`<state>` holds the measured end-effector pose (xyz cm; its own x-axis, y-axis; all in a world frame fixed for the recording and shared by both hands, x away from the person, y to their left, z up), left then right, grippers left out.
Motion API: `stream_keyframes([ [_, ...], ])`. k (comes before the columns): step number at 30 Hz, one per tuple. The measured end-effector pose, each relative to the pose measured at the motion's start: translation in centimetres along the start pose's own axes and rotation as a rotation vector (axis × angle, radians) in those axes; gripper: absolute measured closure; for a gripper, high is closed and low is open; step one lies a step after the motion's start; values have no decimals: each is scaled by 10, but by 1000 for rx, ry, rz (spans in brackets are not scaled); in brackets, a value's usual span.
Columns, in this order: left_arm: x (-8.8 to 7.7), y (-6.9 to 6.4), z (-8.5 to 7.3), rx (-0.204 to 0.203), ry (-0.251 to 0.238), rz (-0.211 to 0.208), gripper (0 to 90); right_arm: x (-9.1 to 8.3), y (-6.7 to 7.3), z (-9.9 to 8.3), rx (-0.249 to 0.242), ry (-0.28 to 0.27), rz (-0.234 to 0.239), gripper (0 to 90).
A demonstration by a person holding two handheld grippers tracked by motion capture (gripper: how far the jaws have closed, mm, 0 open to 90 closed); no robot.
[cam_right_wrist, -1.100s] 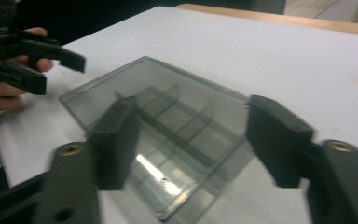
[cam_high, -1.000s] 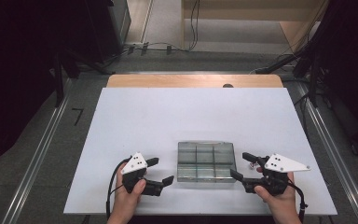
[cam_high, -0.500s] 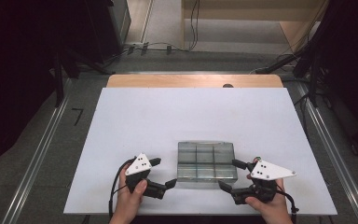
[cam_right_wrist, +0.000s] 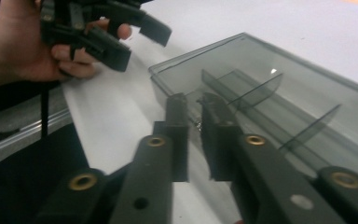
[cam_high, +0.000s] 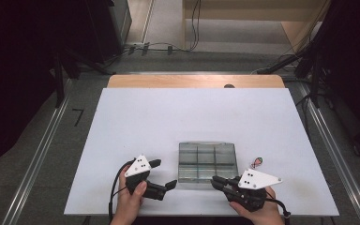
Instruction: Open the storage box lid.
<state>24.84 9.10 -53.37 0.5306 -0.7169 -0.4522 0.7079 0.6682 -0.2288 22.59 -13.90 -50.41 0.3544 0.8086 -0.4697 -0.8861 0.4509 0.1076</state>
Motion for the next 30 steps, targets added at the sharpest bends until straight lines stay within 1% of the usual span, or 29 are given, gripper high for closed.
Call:
stream_keyframes([
  [2, 1, 0, -1, -2, 2, -1, 27, 4, 1, -5, -11, 18, 12, 867],
  [5, 1, -1, -1, -2, 3, -4, 27, 6, 0, -8, -10, 29, 19, 879],
  [8, 2, -1, 0, 1, 7, -7, 27, 9, 0, -13, -10, 47, 27, 883],
  [11, 4, -2, 0, 1, 5, -9, 27, 13, -2, -17, 2, 62, 26, 883],
  [16, 5, -2, 1, 2, 6, -13, 27, 18, -2, -24, -2, 94, 30, 883],
  [24, 6, -2, 0, 1, 10, -13, 27, 24, -4, -29, 5, 123, 20, 884],
  [26, 5, -2, 0, 1, 10, -14, 27, 25, -5, -31, 20, 133, 21, 883],
  [30, 5, -1, 0, -2, 8, -14, 27, 27, -6, -34, 30, 149, 9, 884],
])
Point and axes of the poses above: each handheld gripper's, and its own axes: x roughly forward along the jaws, z roughly out of its top, y roughly to its left, the point moved 7 cm from there along x, roughly forward along the jaws, and after that the axes turned 2 degrees about z, right-handed, at the moved point
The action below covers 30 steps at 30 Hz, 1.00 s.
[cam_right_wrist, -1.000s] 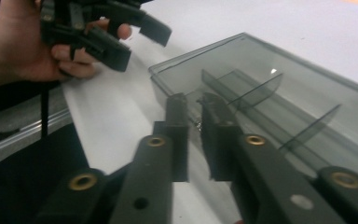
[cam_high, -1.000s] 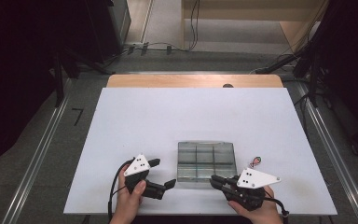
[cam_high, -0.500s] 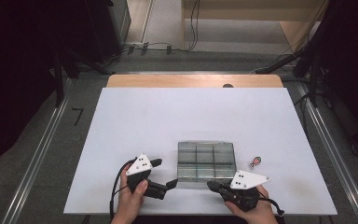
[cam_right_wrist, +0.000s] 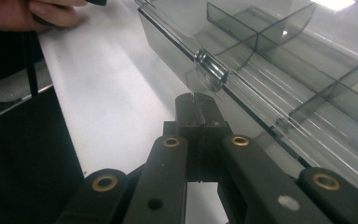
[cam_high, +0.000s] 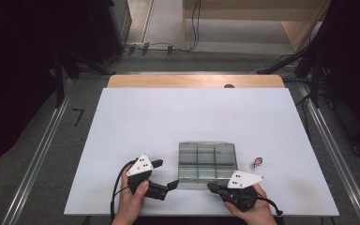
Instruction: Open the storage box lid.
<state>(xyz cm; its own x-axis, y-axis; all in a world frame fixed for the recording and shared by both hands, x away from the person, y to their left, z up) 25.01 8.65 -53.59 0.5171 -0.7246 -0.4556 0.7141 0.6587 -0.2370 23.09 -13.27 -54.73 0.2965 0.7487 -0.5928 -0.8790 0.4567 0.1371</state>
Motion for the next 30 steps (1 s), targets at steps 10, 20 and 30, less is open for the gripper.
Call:
stream_keyframes([
  [10, 1, 0, 0, -1, 0, 0, 13, 1, -3, -1, 23, 2, -21, 884],
  [20, 1, 1, 0, -8, 2, 10, 12, 0, -4, 0, 23, -6, -30, 884],
  [30, 1, 1, 0, -8, 2, 11, 11, -2, -4, 1, 24, -15, -34, 885],
])
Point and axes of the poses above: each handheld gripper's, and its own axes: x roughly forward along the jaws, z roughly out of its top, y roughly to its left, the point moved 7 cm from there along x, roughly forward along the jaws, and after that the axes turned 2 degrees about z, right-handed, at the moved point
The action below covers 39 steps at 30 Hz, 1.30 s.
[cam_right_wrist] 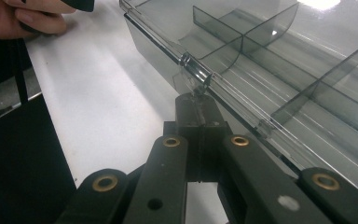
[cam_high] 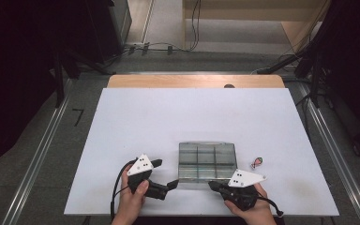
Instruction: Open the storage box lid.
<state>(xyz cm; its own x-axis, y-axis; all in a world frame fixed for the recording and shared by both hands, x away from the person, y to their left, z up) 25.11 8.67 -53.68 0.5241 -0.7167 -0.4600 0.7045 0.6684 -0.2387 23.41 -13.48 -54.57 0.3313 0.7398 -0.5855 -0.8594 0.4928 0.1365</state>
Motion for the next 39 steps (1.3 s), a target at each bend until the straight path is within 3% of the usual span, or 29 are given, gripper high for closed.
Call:
stream_keyframes([
  [32, 0, -1, 0, -7, -4, -22, 12, -5, 2, 6, 2, -27, 2, 885],
  [39, 1, -1, 1, -5, -2, -2, 28, -8, 3, 10, 2, -46, -4, 886],
])
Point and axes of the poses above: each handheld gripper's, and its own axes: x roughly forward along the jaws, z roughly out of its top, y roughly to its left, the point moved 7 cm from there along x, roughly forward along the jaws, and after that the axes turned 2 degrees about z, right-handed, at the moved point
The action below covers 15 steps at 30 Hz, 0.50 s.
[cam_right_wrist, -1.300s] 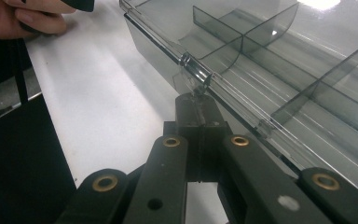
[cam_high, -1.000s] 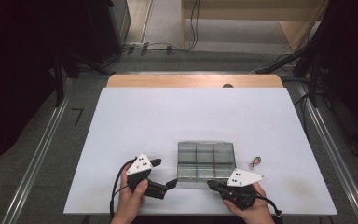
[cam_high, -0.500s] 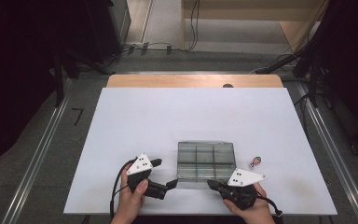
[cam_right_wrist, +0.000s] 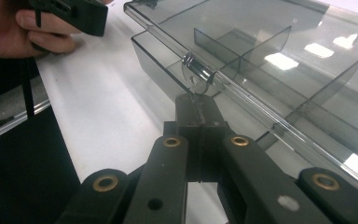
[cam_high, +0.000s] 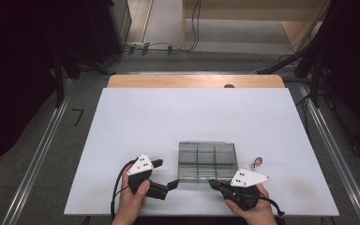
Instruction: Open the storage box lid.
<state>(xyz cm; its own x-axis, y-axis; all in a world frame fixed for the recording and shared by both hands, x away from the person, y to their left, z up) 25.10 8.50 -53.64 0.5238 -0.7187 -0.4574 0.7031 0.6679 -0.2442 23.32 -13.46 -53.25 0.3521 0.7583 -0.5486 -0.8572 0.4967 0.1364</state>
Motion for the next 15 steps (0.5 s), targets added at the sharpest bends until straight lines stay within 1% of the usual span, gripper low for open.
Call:
stream_keyframes([
  [3, 0, -2, 1, 6, -10, -14, 31, -1, 0, 2, -3, -7, 0, 886],
  [5, 0, -3, 2, 13, -11, -11, 40, -3, 0, 4, -2, -15, -4, 885],
  [7, 0, -4, 2, 10, -16, -12, 48, -4, 0, 5, -5, -22, -8, 886],
  [9, 1, -6, 3, 6, -23, -19, 71, -5, -1, 7, -4, -27, -11, 885],
  [10, 1, -7, 3, 12, -22, -20, 71, -6, -1, 8, -5, -30, -13, 886],
  [13, 3, -9, 3, 23, -18, -19, 98, -6, -1, 9, -6, -35, -17, 886],
  [15, 3, -10, 4, 21, -21, -17, 126, -7, -1, 10, -4, -37, -18, 886],
])
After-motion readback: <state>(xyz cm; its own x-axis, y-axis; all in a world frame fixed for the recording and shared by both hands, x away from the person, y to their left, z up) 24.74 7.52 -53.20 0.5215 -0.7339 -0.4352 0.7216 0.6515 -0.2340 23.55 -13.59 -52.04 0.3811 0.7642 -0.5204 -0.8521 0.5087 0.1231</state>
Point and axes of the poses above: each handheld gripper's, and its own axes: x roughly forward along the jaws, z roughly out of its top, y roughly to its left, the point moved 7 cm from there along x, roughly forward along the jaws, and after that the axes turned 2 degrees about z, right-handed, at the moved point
